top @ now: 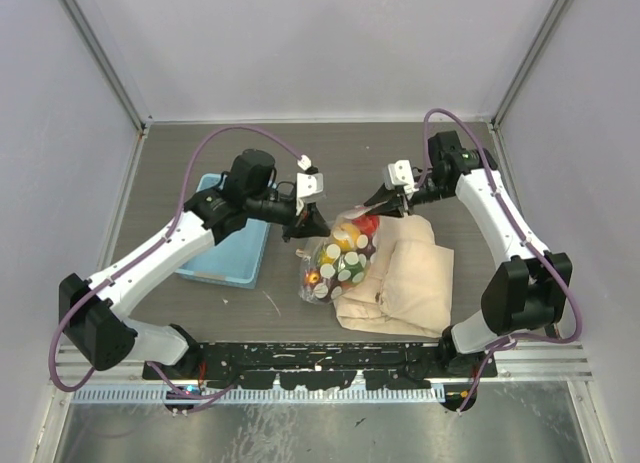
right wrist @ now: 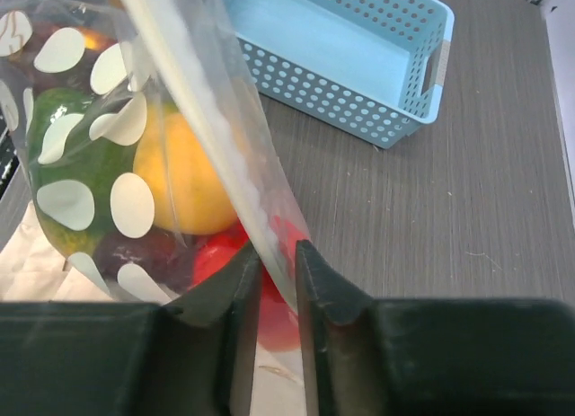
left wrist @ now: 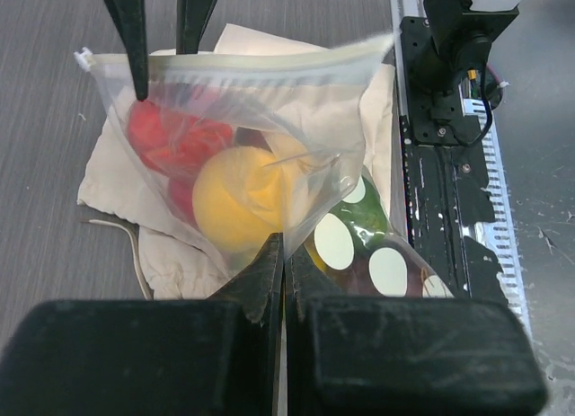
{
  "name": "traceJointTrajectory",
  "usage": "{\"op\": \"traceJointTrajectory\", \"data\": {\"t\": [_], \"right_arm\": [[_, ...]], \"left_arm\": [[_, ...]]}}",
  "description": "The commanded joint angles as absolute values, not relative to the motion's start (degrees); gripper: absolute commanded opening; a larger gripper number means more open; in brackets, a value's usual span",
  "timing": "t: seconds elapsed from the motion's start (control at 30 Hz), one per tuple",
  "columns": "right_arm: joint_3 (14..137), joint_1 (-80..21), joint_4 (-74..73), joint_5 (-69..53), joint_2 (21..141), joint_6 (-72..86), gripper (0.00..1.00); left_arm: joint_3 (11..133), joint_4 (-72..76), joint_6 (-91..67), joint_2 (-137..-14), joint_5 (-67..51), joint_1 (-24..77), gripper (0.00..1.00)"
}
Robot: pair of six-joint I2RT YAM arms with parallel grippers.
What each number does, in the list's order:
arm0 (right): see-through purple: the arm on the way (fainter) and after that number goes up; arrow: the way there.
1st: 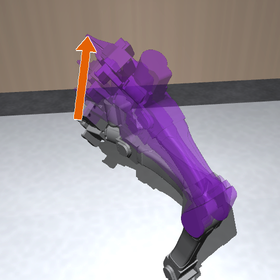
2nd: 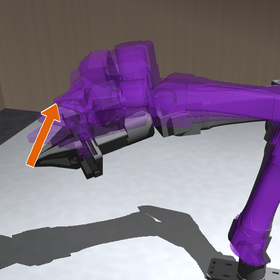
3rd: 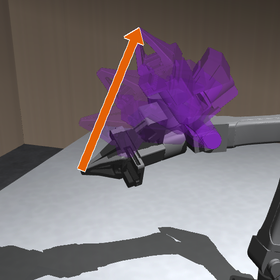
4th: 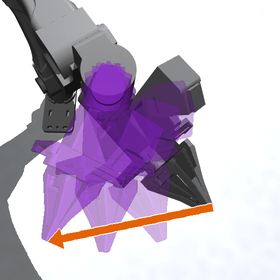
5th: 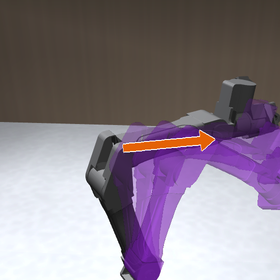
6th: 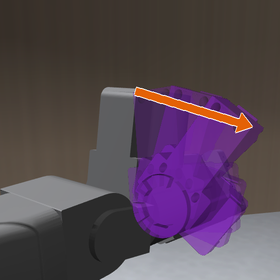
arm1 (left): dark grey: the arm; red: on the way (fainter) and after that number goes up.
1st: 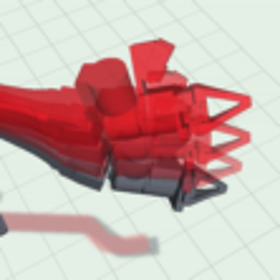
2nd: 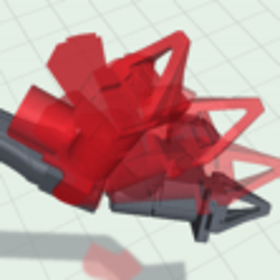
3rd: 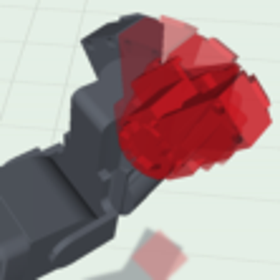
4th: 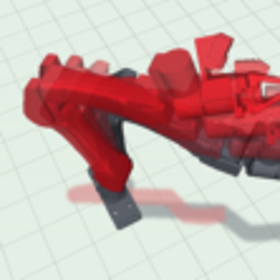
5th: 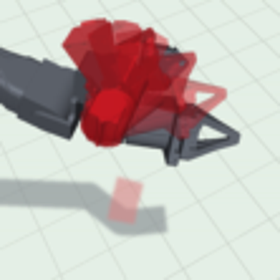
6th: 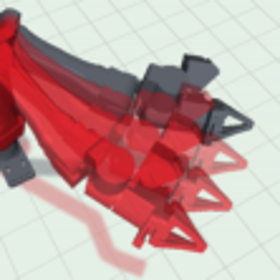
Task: Open the zip-top bag and remove the fake food
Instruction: Adjust the zipper food storage bag at the center of the board.
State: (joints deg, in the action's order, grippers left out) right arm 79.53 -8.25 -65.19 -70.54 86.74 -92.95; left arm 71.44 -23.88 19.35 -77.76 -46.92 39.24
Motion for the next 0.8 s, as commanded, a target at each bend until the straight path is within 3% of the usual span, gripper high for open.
{"op": "traceJointTrajectory", "data": {"t": [0.0,0.1,0.27,0.37,0.43,0.53,0.63,0.77], "right_arm": [[80.29,-8.35,-68.90,-70.34,86.36,-94.40,0.18],[82.13,-8.31,-71.18,-69.54,86.20,-94.27,0.03],[83.87,-7.65,-71.03,-67.17,82.35,-87.21,0.01],[84.44,-7.65,-63.65,-61.54,77.89,-71.15,0.01],[85.08,-7.65,-60.17,-56.59,74.50,-61.05,0.01],[86.72,-7.72,-63.65,-53.31,70.86,-58.82,0.01],[86.58,-7.98,-66.38,-52.62,69.66,-56.81,0.01],[80.72,-8.93,-59.09,-47.41,68.88,-49.42,0.01]], "left_arm": [[70.48,-21.52,20.08,-75.02,-47.55,38.88,0.00],[69.02,-20.79,19.61,-73.45,-45.03,38.80,0.00],[60.57,-10.31,14.19,-65.82,-32.51,38.76,0.03],[53.21,0.65,5.36,-61.47,-25.23,38.74,0.32],[50.15,4.33,0.33,-58.68,-24.27,38.75,0.62],[46.69,7.38,-7.05,-54.43,-22.98,38.67,0.88],[43.09,10.53,-11.76,-50.71,-22.55,38.71,0.99],[41.28,13.17,-17.29,-48.23,-22.35,38.74,0.98]]}}
